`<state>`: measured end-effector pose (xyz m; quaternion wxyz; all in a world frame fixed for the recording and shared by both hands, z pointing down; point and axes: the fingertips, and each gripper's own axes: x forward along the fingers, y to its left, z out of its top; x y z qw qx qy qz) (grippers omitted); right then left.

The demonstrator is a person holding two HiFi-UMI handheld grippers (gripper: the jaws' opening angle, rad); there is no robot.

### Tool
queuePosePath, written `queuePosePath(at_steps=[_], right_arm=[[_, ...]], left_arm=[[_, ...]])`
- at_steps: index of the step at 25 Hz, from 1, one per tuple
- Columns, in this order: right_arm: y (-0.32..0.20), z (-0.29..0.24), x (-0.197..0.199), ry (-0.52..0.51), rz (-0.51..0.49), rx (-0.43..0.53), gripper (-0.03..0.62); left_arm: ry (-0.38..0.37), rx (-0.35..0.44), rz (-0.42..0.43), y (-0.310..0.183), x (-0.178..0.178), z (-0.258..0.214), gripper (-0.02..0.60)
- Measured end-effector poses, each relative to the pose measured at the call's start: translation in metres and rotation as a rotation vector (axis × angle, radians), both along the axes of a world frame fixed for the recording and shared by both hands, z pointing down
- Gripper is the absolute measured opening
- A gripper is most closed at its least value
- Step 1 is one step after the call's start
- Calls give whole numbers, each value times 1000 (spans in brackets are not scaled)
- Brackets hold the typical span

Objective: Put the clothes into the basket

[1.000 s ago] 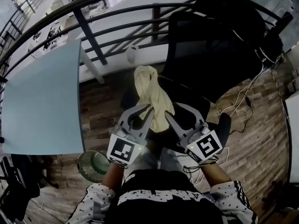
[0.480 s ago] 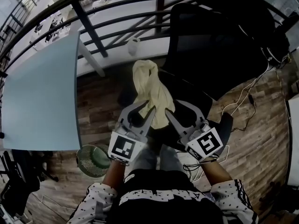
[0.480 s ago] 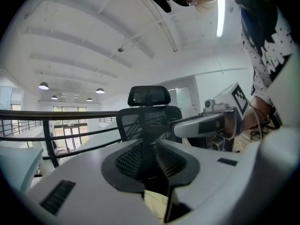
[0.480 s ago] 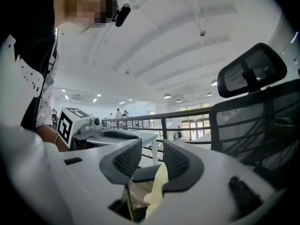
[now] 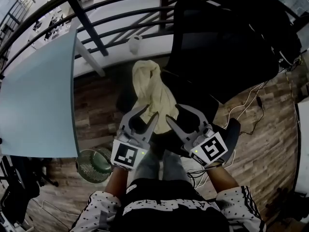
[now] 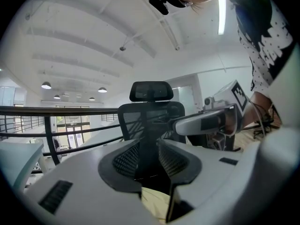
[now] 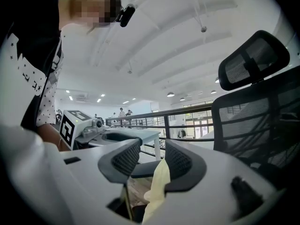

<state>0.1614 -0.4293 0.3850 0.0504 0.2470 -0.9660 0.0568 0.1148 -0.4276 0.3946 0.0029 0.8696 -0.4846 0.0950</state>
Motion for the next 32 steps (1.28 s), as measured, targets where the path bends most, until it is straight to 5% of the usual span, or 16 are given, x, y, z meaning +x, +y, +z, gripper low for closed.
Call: queuePosePath(at_steps=[10, 32], right_arm=[[-22, 41, 11, 9, 30, -48, 161], [-67, 147, 21, 87, 50, -154, 170]], left_arm=[[-60, -17, -6, -8, 1, 43, 161], [1, -191, -105, -36, -8, 163, 175]])
